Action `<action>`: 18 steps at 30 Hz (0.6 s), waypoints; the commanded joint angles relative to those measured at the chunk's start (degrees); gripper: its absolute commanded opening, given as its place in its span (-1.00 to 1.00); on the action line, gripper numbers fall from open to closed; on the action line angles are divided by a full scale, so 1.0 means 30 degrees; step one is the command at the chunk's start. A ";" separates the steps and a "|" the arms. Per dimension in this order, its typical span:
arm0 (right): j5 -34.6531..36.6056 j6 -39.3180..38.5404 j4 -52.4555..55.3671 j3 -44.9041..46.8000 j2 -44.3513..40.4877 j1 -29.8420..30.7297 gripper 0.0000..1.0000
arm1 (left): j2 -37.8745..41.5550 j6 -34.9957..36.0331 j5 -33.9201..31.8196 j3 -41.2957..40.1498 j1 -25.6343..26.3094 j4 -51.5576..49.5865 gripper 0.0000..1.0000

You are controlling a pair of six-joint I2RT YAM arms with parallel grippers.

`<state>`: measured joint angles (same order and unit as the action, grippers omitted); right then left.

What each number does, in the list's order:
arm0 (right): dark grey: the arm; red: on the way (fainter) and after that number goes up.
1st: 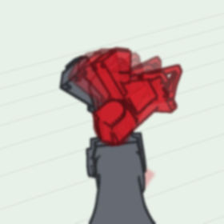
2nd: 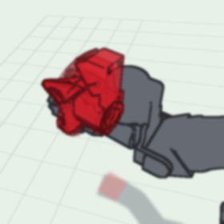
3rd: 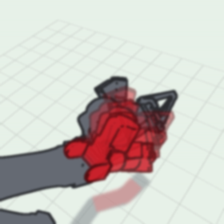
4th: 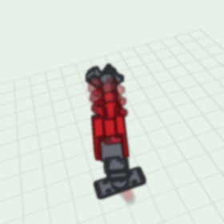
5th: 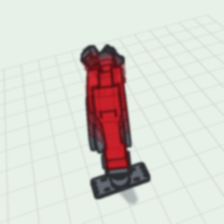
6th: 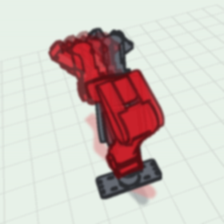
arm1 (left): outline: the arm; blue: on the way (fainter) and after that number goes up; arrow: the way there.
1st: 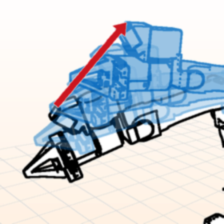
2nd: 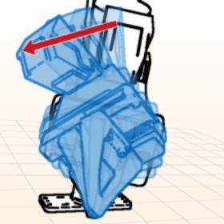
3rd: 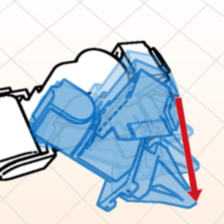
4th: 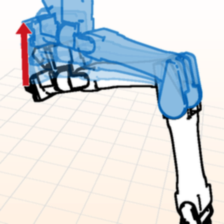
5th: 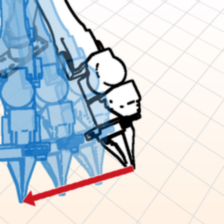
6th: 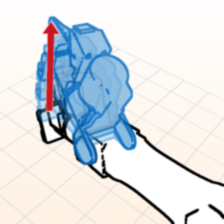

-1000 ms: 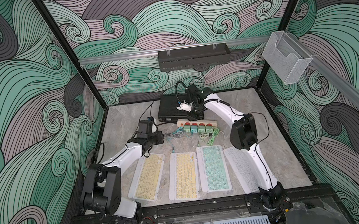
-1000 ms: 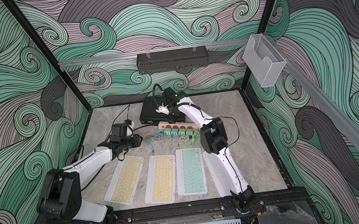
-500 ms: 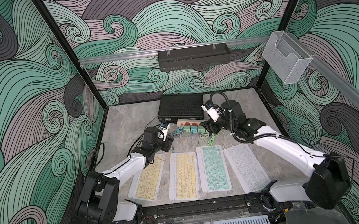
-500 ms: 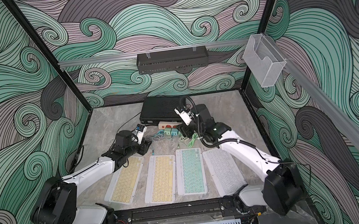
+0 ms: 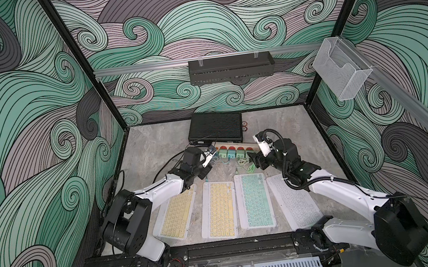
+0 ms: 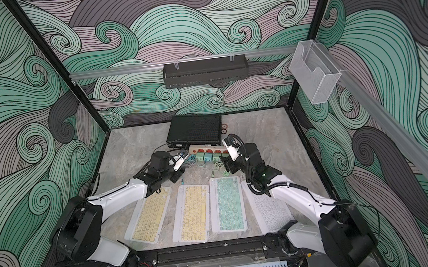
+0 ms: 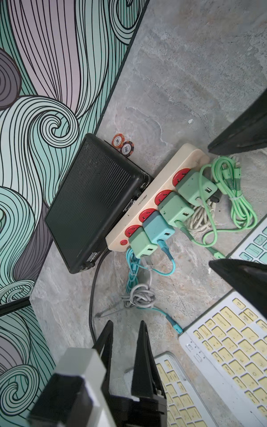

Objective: Unplug the wireless keyboard
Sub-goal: Adjust the socket at the center of the board.

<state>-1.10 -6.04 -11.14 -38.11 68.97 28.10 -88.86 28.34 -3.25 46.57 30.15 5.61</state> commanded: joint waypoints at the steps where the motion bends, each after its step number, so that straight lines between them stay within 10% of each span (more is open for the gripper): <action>1: -0.0038 -0.0318 -0.1155 0.0003 0.0629 -0.0253 0.42 | -0.0898 0.2679 -0.0473 0.0435 0.0355 -0.0114 0.12; 18: -0.0651 -0.0460 -0.1210 0.0266 0.0288 -0.0341 0.43 | -0.5930 0.3444 -0.5464 0.3942 0.0906 0.2954 0.36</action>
<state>-1.91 -7.05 -13.54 -37.67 70.19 27.35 -104.22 38.11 -15.46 54.15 32.64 12.51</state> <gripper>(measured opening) 0.715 0.702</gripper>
